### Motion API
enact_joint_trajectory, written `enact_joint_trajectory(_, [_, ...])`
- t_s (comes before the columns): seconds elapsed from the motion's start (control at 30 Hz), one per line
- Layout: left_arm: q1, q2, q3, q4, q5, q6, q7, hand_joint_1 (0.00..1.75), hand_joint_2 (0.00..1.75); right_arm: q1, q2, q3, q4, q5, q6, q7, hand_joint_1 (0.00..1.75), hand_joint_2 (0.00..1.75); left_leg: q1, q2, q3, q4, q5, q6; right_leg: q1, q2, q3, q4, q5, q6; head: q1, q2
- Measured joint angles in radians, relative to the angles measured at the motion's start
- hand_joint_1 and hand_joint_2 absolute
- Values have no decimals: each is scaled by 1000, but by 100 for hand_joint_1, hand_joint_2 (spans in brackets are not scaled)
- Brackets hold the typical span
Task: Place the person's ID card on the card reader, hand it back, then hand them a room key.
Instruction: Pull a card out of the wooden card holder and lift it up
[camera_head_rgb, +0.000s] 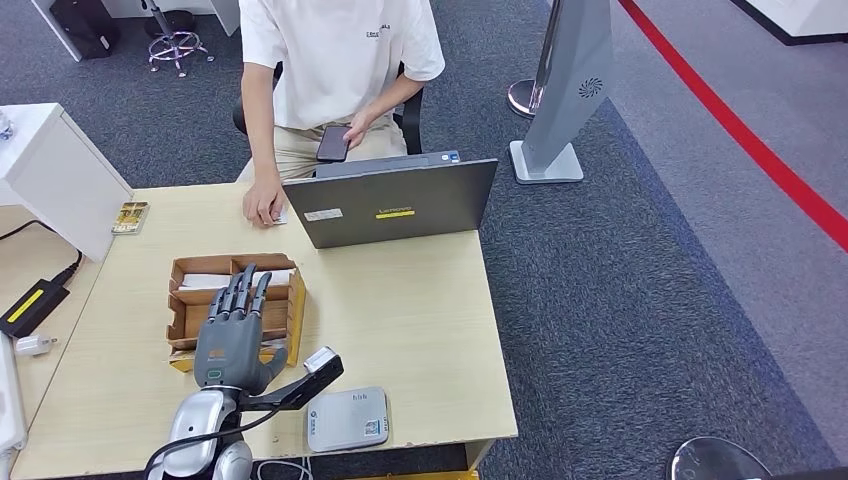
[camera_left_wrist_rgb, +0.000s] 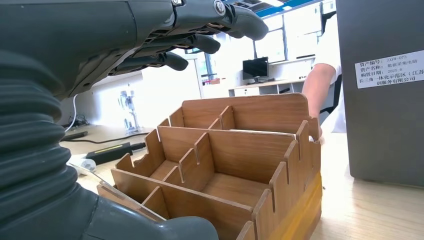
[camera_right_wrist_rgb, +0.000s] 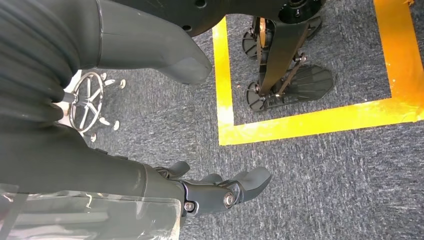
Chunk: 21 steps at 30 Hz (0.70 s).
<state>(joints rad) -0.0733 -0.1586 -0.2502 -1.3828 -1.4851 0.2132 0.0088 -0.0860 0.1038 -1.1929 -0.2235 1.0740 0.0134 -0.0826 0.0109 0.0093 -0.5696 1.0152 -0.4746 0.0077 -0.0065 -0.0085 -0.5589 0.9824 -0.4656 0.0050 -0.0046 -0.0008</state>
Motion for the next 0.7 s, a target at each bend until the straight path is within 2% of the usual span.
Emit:
enact_joint_trajectory(0.47, [31, 15, 0, -24, 0, -16, 0, 0, 175, 0, 0, -2, 0, -2, -12, 3, 0, 175, 0, 0, 0, 0, 0, 0, 0, 0, 0, 0, 0, 0, 0, 0])
enact_joint_trajectory(0.7, [100, 32, 0, -85, 0, -15, 0, 0, 175, 1, 2, -10, 0, -14, -18, 4, 0, 175, 0, 0, 0, 0, -1, 0, 0, 0, 0, 0, -1, 0, 0, 0])
